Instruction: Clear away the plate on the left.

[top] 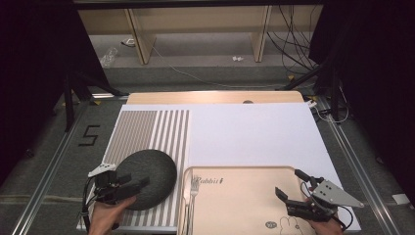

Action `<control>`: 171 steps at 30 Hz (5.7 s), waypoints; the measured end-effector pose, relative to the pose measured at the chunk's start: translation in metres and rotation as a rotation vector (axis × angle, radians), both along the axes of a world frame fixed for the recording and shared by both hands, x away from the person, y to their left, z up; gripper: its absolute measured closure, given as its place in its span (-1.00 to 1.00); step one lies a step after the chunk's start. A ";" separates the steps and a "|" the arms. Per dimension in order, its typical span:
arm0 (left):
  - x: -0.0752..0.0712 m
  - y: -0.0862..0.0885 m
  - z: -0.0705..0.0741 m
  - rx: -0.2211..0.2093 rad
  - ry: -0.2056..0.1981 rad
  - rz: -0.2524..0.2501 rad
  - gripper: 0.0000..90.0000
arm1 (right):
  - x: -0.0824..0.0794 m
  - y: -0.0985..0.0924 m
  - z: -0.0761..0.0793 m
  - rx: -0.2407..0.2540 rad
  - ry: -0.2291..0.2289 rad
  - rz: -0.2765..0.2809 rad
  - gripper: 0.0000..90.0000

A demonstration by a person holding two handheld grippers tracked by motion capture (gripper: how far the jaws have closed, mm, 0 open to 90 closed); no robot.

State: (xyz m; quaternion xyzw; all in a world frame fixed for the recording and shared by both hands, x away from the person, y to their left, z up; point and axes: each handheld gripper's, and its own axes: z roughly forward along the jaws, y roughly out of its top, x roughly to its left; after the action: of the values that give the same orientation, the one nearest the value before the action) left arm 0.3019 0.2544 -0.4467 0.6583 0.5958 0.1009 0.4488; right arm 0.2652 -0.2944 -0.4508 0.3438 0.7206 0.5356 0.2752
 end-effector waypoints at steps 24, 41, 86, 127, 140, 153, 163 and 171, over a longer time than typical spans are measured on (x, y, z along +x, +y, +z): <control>-0.019 0.047 -0.008 -0.104 0.055 0.223 -0.63 | -0.001 0.001 0.000 -0.005 0.003 -0.001 -0.70; -0.018 0.073 -0.027 -0.270 0.190 0.311 -0.61 | -0.001 0.002 0.000 -0.009 0.004 0.001 -0.70; -0.018 0.073 -0.054 -0.517 0.356 0.335 0.00 | 0.000 0.004 -0.001 -0.011 0.005 0.005 -0.70; -0.025 0.075 -0.072 -0.714 0.360 0.472 0.83 | 0.002 0.006 -0.002 -0.016 0.016 0.005 -0.69; -0.027 0.073 -0.068 -0.732 0.314 0.452 0.89 | 0.002 0.005 -0.002 -0.014 0.015 0.001 -0.69; -0.027 0.065 -0.066 -0.817 0.294 0.439 0.89 | 0.001 0.004 -0.002 -0.012 0.013 -0.003 -0.69; -0.028 0.053 -0.059 -0.871 0.275 0.383 0.89 | 0.001 0.004 -0.002 -0.009 0.015 -0.005 -0.69; -0.028 0.034 -0.055 -0.882 0.287 0.310 0.89 | 0.001 0.003 -0.002 -0.010 0.013 -0.005 -0.69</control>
State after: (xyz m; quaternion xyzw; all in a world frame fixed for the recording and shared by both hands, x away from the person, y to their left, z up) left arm 0.2744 0.2889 -0.5016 0.3162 0.7287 -0.1872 0.5779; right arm 0.2665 -0.2910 -0.4524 0.3476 0.7242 0.5290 0.2736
